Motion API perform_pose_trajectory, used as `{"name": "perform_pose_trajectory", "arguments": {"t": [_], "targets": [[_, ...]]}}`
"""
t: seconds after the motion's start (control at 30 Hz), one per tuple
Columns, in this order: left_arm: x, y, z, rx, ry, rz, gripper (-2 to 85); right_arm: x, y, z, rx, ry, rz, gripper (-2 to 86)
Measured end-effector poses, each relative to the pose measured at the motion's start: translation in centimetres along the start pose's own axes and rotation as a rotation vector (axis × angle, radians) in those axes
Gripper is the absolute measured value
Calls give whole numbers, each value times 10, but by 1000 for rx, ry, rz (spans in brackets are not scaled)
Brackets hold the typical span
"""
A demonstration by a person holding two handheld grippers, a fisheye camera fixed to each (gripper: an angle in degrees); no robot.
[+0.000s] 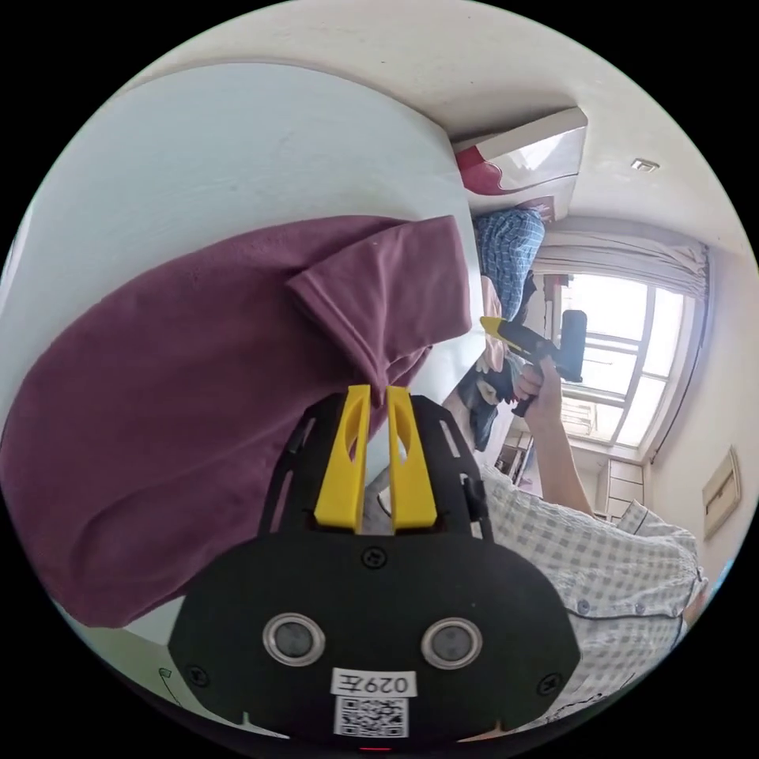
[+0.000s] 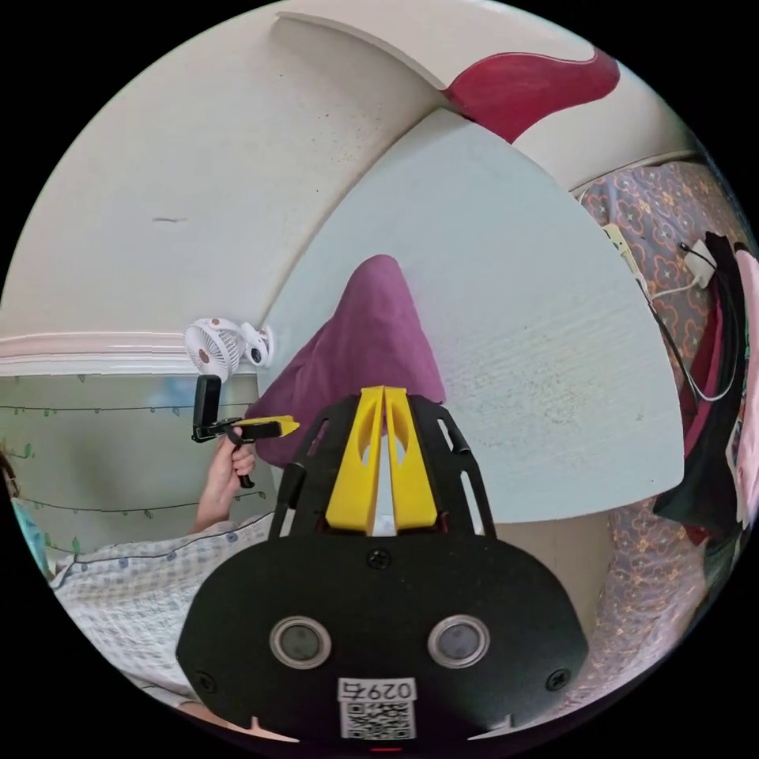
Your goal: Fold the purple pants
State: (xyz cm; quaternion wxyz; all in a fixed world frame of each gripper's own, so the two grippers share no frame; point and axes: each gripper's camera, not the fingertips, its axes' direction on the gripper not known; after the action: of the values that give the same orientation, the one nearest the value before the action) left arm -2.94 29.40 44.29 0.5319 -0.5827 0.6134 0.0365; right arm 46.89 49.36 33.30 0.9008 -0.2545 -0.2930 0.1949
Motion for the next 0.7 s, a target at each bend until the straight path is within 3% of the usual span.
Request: {"name": "perform_pose_trajectory", "arguments": {"t": [0.13, 0.37, 0.47, 0.57, 0.7], "targets": [[4, -8, 9, -22, 13, -10, 113, -21, -10, 9, -98, 111, -92, -5], [23, -14, 40, -90, -70, -4, 120, -74, -20, 43, -254, 35, -343, -5], [36, -23, 52, -98, -192, 17, 98, -99, -26, 61, -318, 37, -412, -4], [52, -24, 51, -97, -278, 73, 23, -110, -33, 59, -319, 25, -423, -4], [72, -3, 11, 46, -346, 86, -6, -101, -39, 38, -281, 258, -385, -3]]}}
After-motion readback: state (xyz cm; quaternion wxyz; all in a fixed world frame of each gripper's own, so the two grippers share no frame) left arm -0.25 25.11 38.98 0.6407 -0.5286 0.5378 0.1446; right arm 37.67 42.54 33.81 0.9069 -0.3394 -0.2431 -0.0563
